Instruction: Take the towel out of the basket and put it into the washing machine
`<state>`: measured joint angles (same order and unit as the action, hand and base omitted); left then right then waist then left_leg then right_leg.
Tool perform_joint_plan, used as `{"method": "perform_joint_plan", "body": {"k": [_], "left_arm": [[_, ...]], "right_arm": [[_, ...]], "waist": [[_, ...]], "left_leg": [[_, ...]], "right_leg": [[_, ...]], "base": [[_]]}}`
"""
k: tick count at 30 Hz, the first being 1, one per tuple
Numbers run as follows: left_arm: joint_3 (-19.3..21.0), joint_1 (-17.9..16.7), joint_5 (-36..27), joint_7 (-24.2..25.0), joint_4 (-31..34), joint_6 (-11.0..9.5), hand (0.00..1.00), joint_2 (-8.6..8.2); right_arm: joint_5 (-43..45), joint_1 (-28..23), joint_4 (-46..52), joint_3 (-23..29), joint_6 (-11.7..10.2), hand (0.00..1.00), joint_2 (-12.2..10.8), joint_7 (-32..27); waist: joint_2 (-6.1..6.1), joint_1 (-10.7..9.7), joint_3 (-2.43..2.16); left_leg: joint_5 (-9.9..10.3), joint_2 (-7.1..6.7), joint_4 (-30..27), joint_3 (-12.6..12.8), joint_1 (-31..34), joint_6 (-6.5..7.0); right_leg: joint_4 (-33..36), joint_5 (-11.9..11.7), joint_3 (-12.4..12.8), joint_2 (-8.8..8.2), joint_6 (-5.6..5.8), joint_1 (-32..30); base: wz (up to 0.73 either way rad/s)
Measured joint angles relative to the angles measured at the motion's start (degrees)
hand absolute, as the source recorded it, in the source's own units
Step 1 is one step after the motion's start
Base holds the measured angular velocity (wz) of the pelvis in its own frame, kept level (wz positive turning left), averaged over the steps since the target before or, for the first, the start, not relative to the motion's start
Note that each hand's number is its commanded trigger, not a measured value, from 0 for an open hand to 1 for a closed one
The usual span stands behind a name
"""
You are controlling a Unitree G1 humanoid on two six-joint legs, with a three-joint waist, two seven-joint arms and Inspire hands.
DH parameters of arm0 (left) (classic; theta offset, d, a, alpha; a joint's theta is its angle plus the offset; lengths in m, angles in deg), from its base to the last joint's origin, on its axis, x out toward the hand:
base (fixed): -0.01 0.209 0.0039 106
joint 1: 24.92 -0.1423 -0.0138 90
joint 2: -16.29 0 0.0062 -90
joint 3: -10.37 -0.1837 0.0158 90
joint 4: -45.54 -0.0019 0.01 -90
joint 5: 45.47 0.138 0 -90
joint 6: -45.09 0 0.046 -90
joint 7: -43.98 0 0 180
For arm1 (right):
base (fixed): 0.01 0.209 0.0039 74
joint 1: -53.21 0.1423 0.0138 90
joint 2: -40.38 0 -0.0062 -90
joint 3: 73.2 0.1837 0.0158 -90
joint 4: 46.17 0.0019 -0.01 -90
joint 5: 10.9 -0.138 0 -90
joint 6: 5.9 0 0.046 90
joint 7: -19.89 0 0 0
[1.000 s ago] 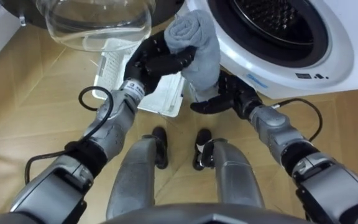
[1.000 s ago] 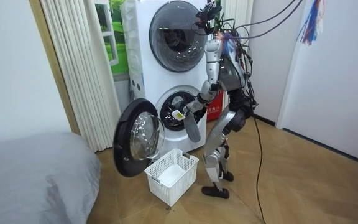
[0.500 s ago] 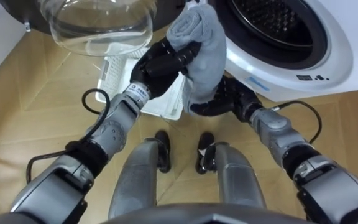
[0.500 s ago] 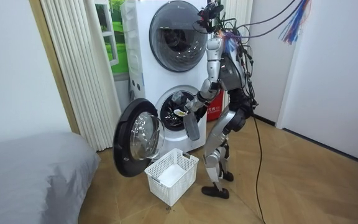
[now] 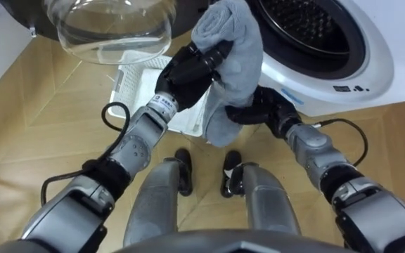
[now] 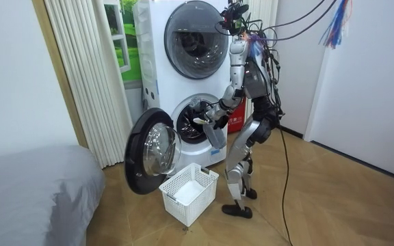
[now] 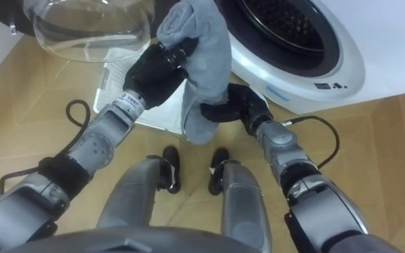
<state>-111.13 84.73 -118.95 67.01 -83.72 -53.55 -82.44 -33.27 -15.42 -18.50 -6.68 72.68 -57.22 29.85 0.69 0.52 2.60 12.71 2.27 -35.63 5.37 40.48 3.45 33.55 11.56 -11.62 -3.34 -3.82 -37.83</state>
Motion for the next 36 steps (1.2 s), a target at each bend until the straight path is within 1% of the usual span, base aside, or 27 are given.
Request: {"method": "perform_joint_plan", "body": {"k": [4, 5, 6, 8, 9, 10, 11, 12, 13, 14, 15, 16, 17, 18, 19, 21, 23, 24, 25, 27, 28, 33, 35, 36], "left_arm": [[0.0, -0.3, 0.0, 0.5, 0.0, 0.2, 0.0, 0.0], [0.3, -0.7, 0.0, 1.4, 0.0, 0.2, 0.0, 0.02], [0.3, -1.2, 0.0, 1.9, 0.1, 0.2, 0.0, 0.02], [0.3, -1.9, 0.2, 1.9, 0.1, 0.3, 0.0, 0.32], [0.3, -2.4, 0.7, 1.9, -0.2, 0.4, 0.0, 0.52], [0.4, -2.7, 0.9, 1.9, -0.3, 0.5, 0.0, 0.67], [1.3, -3.8, 2.2, 1.9, -0.2, 0.8, 0.0, 1.01], [2.9, -4.9, 5.7, 1.7, -0.4, 0.9, 0.0, 1.66], [3.8, -5.3, 7.8, 1.4, -0.8, 0.9, 0.0, 2.02], [5.3, -6.2, 11.5, -0.1, -1.5, 0.9, 0.0, 2.82], [6.8, -7.1, 15.5, -2.0, -1.6, 1.0, 0.0, 3.51], [7.4, -7.4, 18.0, -3.1, -1.6, 1.0, 0.0, 3.78], [9.0, -8.1, 23.7, -5.4, -2.1, 1.0, 0.0, 4.1], [10.1, -8.6, 27.7, -7.6, -3.1, 1.0, 0.0, 4.23], [11.3, -9.3, 30.6, -9.6, -4.1, 1.0, 0.0, 4.28], [12.4, -10.4, 33.0, -12.4, -5.2, 1.0, 0.0, 4.45], [12.8, -11.2, 34.7, -14.5, -6.2, 1.0, 0.0, 4.6], [13.1, -11.2, 37.1, -15.6, -7.2, 1.0, 0.0, 4.49], [13.5, -11.2, 39.2, -16.7, -8.0, 1.0, 0.0, 4.35], [13.6, -11.1, 40.9, -18.0, -8.2, 1.0, 0.0, 4.22], [13.6, -11.1, 41.3, -18.1, -8.2, 1.0, 0.0, 4.09], [13.5, -11.0, 41.9, -20.4, -8.9, 1.1, 0.0, 2.56], [13.3, -10.9, 42.5, -20.8, -9.3, 1.1, 0.0, 2.4], [13.3, -10.9, 42.9, -21.2, -9.6, 1.1, 0.0, 2.33]], "right_arm": [[-0.1, -0.2, 0.0, 0.1, 1.4, 1.0, 0.0, -0.1], [-0.1, -0.3, -0.3, 0.1, 1.9, 1.0, 0.2, -0.2], [-0.1, -0.3, -0.8, 0.2, 2.7, 1.0, 0.3, -0.3], [-0.3, -0.3, -2.4, 0.1, 3.5, 1.0, 0.3, -0.4], [-0.2, -0.3, -3.0, 0.1, 4.2, 1.0, 0.4, -0.5], [-0.3, -0.4, -3.2, 0.1, 4.5, 1.0, 0.5, -0.5], [-0.3, -0.5, -3.6, 0.2, 4.9, 1.0, 0.7, -0.6], [-0.3, -0.6, -4.1, 0.4, 5.2, 1.0, 0.9, -0.7], [-0.3, -0.6, -4.3, 0.6, 5.3, 1.0, 1.1, -0.9], [-0.4, -0.6, -4.3, 0.8, 5.5, 1.0, 1.6, -1.6], [-1.1, -0.6, -4.3, 1.6, 5.6, 1.0, 2.4, -2.0], [-1.9, -0.6, -4.3, 2.1, 5.7, 1.0, 2.9, -2.2], [-3.3, -0.5, -4.4, 3.3, 6.0, 1.0, 3.7, -3.0], [-5.2, -0.3, -4.7, 5.1, 6.1, 1.0, 4.4, -3.6], [-7.8, 0.3, -5.9, 6.5, 6.3, 1.0, 4.8, -3.7], [-11.9, 1.2, -7.8, 8.0, 6.5, 1.0, 5.4, -4.0], [-15.2, 2.3, -10.0, 9.2, 6.6, 1.0, 5.9, -3.9], [-16.8, 3.0, -11.6, 9.7, 6.7, 1.0, 6.5, -3.6], [-18.2, 3.2, -12.1, 9.8, 7.3, 1.0, 7.2, -3.5], [-20.3, 3.4, -13.1, 10.3, 7.7, 1.0, 7.9, -2.8], [-20.9, 3.5, -13.3, 10.4, 7.8, 1.0, 8.0, -2.7], [-27.0, 3.5, -13.5, 11.4, 10.3, 1.0, 8.2, -1.3], [-28.8, 3.9, -13.6, 11.4, 11.0, 1.0, 8.2, -1.0], [-30.9, 4.3, -13.7, 11.6, 11.6, 1.0, 8.3, -1.0]], "waist": [[0.01, 0.1, 0.01], [0.01, 0.3, 0.01], [0.02, 0.7, 0.01], [0.03, 1.4, 0.02], [0.11, 2.1, 0.07], [0.16, 2.5, 0.09], [0.21, 3.4, 0.1], [0.44, 4.4, 0.22], [0.58, 4.9, 0.3], [1.13, 5.8, 0.41], [1.9, 6.3, 0.73], [2.18, 6.5, 0.79], [2.41, 7.2, 0.71], [2.79, 7.6, 0.7], [2.83, 7.7, 0.69], [2.84, 7.8, 0.69], [2.83, 7.7, 0.69], [2.83, 7.7, 0.7], [2.79, 7.7, 0.72], [2.72, 7.7, 0.77], [2.72, 7.7, 0.77], [2.7, 7.7, 0.81], [2.63, 7.6, 0.95], [2.6, 7.4, 1.04]], "left_leg": [[-0.1, 0.0, 0.5, 0.0, 0.0, -0.11], [-0.1, 0.0, 0.8, 0.0, 0.0, -0.14], [-0.1, 0.05, 1.0, 0.0, 0.1, -0.21], [-0.2, -0.01, 1.4, 0.0, 0.1, -0.29], [-0.2, -0.03, 1.6, 0.0, 0.0, -0.31], [-0.3, -0.04, 1.7, 0.0, 0.0, -0.34], [-0.3, -0.08, 2.0, 0.0, -0.1, -0.43], [-0.3, -0.05, 2.1, 0.0, -0.1, -0.45], [-0.3, -0.04, 2.2, 0.0, -0.1, -0.48], [-0.4, -0.04, 2.3, -0.2, 0.1, -0.54], [-0.4, -0.32, 2.4, -0.7, 0.3, -0.57], [-0.6, -0.66, 2.6, -1.0, 0.5, -0.59], [-1.3, -1.51, 3.6, -1.1, 0.8, -0.48], [-2.0, -2.25, 4.4, -1.5, 1.0, -0.42], [-2.7, -2.95, 5.1, -1.8, 0.9, -0.37], [-2.9, -3.48, 5.4, -2.3, 1.0, -0.33], [-3.1, -3.72, 5.9, -2.4, 0.9, -0.25], [-3.2, -3.89, 6.1, -2.4, 1.0, -0.17], [-3.3, -3.94, 6.1, -2.4, 1.0, -0.13], [-3.3, -4.05, 6.1, -2.4, 1.0, -0.04], [-3.3, -4.08, 6.1, -2.4, 1.0, -0.02], [-3.4, -4.25, 5.9, -2.4, 1.2, 0.04], [-3.5, -4.46, 5.8, -2.3, 1.4, 0.06], [-3.6, -4.84, 5.8, -2.4, 1.5, 0.08]], "right_leg": [[-0.1, 0.0, 0.0, 0.1, -0.01, 0.0], [-0.4, 0.0, 0.0, 0.15, -0.01, 0.0], [-1.0, 0.0, 0.0, 0.24, -0.08, 0.0], [-1.0, 0.0, -0.1, 0.21, -0.09, 0.0], [-1.2, 0.0, -0.2, 0.21, -0.09, 0.0], [-1.3, 0.0, -0.2, 0.23, -0.11, 0.0], [-1.5, -0.1, -0.1, 0.23, -0.15, 0.0], [-1.4, -0.1, -0.3, 0.2, -0.16, -0.1], [-1.4, -0.1, -0.4, 0.19, -0.17, -0.1], [-1.5, 0.0, -0.6, 0.17, -0.2, -0.3], [-1.3, 0.1, -1.1, -0.06, -0.28, -0.3], [-1.2, 0.3, -1.2, -0.34, -0.27, -0.5], [-0.7, 0.8, -1.4, -1.15, -0.22, -1.3], [-0.5, 0.9, -1.8, -1.86, -0.17, -1.7], [-0.1, 1.1, -2.1, -2.61, -0.08, -2.1], [0.4, 1.5, -2.5, -3.16, 0.05, -2.2], [0.2, 1.5, -2.7, -3.41, 0.1, -2.2], [0.1, 1.6, -2.8, -3.59, 0.18, -2.3], [0.1, 1.6, -2.8, -3.68, 0.26, -2.2], [0.2, 1.7, -2.8, -3.84, 0.34, -2.2], [0.2, 1.7, -2.8, -3.85, 0.36, -2.2], [0.4, 1.9, -2.7, -4.1, 0.32, -2.6], [1.1, 2.1, -2.7, -4.42, 0.28, -3.1], [1.8, 2.5, -2.7, -4.86, 0.31, -3.4]], "base": [[0.0], [0.0], [0.0], [0.02], [0.0], [0.0], [0.0], [0.0], [0.07], [0.13], [0.19], [0.29], [0.36], [0.41], [0.34], [0.24], [0.1], [0.05], [0.04], [0.0], [0.0], [0.0], [0.04], [0.13]]}}
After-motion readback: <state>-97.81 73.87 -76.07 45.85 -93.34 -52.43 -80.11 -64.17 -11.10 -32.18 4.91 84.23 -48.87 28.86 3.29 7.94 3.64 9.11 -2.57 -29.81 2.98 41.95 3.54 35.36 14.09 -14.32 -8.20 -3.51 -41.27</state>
